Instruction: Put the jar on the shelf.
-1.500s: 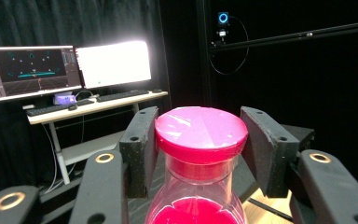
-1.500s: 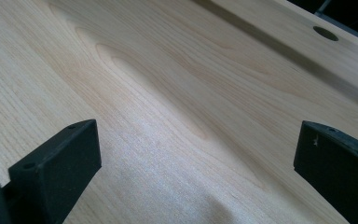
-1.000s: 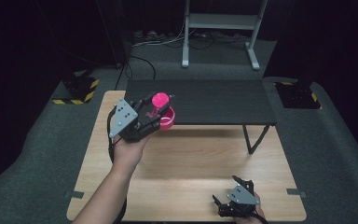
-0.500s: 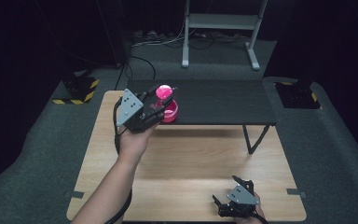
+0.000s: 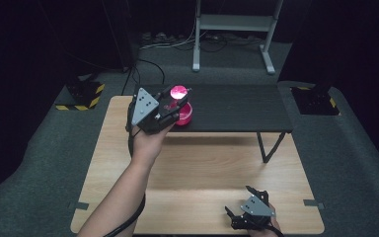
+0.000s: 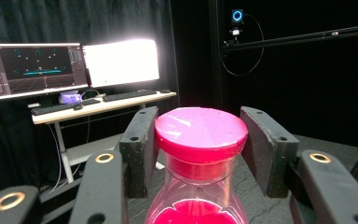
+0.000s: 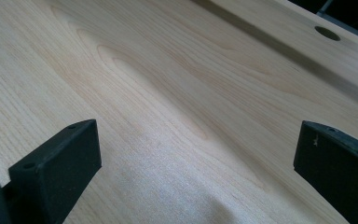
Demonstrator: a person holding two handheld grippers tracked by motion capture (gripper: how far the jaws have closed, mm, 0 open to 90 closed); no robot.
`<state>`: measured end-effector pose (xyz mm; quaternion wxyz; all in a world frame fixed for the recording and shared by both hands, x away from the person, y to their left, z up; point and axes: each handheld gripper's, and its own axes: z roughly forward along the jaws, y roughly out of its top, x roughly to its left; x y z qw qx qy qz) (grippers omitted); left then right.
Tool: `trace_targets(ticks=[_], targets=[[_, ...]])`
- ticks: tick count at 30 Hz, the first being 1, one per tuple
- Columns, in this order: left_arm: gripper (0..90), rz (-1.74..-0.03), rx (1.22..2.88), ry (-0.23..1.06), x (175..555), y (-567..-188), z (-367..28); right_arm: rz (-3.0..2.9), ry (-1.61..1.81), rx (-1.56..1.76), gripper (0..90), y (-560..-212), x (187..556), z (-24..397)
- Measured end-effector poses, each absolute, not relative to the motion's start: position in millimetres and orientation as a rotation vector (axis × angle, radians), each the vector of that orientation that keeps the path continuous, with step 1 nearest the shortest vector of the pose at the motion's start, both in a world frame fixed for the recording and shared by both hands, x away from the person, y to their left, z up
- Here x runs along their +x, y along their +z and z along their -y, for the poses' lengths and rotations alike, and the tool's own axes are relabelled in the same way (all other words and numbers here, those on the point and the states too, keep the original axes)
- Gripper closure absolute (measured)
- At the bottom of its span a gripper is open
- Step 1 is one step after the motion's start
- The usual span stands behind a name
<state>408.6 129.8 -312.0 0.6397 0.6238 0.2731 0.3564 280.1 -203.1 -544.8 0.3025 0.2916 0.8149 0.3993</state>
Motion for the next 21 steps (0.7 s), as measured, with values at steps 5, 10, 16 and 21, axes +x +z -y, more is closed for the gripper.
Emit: trace_targets(ticks=[5, 10, 16, 21], targets=[[48.5, -0.629, 1.429, 0.804, 413, -314, -125, -2.161, 1.060, 0.772, 0.4, -545, 280, 203], [48.5, -0.634, 1.431, 0.798, 416, -315, -123, -2.161, 1.061, 0.774, 0.4, -545, 280, 203], [48.5, -0.638, 1.437, 0.791, 420, -317, -120, -2.161, 1.062, 0.774, 0.4, -545, 280, 203], [48.5, -0.649, 1.433, 0.782, 424, -318, -119, -2.162, 1.063, 0.775, 0.4, -545, 281, 203]])
